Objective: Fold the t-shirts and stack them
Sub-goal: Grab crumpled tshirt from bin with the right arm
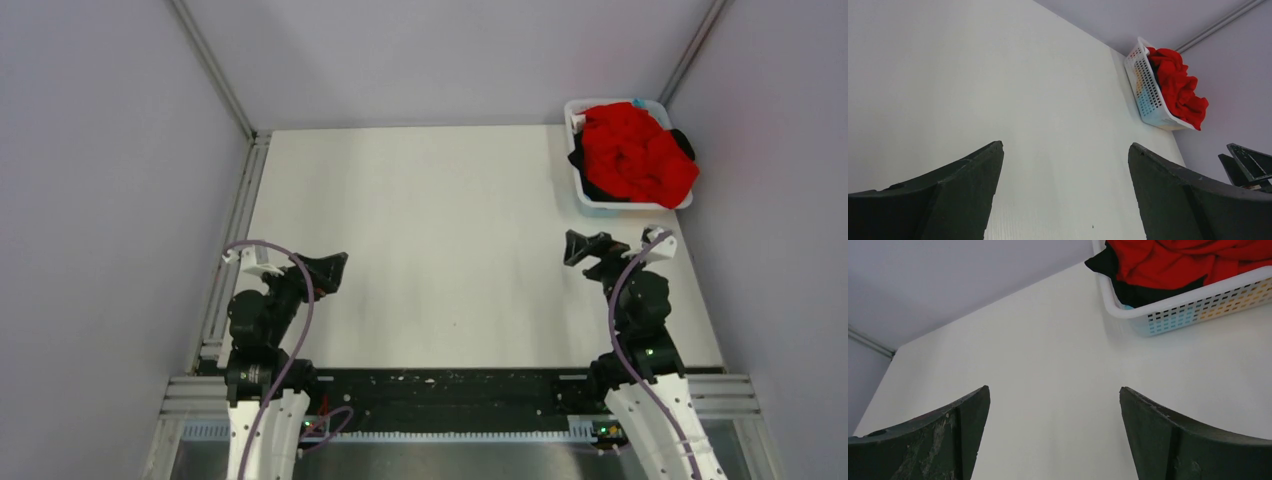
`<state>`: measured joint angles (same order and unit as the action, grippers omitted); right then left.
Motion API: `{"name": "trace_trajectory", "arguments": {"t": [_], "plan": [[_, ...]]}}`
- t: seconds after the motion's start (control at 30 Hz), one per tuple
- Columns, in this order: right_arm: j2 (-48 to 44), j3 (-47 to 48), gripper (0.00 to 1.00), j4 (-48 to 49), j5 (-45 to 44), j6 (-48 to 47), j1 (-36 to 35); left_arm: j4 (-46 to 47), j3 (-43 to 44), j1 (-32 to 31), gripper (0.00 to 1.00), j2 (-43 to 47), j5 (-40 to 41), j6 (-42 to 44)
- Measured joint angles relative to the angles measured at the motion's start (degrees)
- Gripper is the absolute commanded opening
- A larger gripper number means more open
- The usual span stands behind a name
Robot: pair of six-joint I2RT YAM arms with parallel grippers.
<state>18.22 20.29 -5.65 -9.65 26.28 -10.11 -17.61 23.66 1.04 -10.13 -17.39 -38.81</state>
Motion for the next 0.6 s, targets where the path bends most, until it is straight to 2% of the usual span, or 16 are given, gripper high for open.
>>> {"name": "trace_trajectory", "arguments": {"t": [0.2, 0.33, 0.4, 0.6], "plan": [[2.27, 0.02, 0.99, 2.60, 0.00, 0.37, 0.00, 1.57, -0.79, 0.00, 0.99, 0.00, -1.03, -0.26], [11.32, 2.45, 0.99, 8.09, 0.44, -0.57, 0.00, 4.11, -2.16, 0.00, 0.99, -1.11, -2.67, -0.76], [19.63, 7.63, 0.99, 8.39, -0.33, -1.99, 0.02, 5.25, -2.80, 0.00, 0.99, -1.97, -3.34, -1.09], [48.98, 37.92, 0.98, 1.33, -7.45, -5.53, 2.38, 7.61, -4.48, 0.00, 0.99, -2.97, -3.54, -1.77]]}}
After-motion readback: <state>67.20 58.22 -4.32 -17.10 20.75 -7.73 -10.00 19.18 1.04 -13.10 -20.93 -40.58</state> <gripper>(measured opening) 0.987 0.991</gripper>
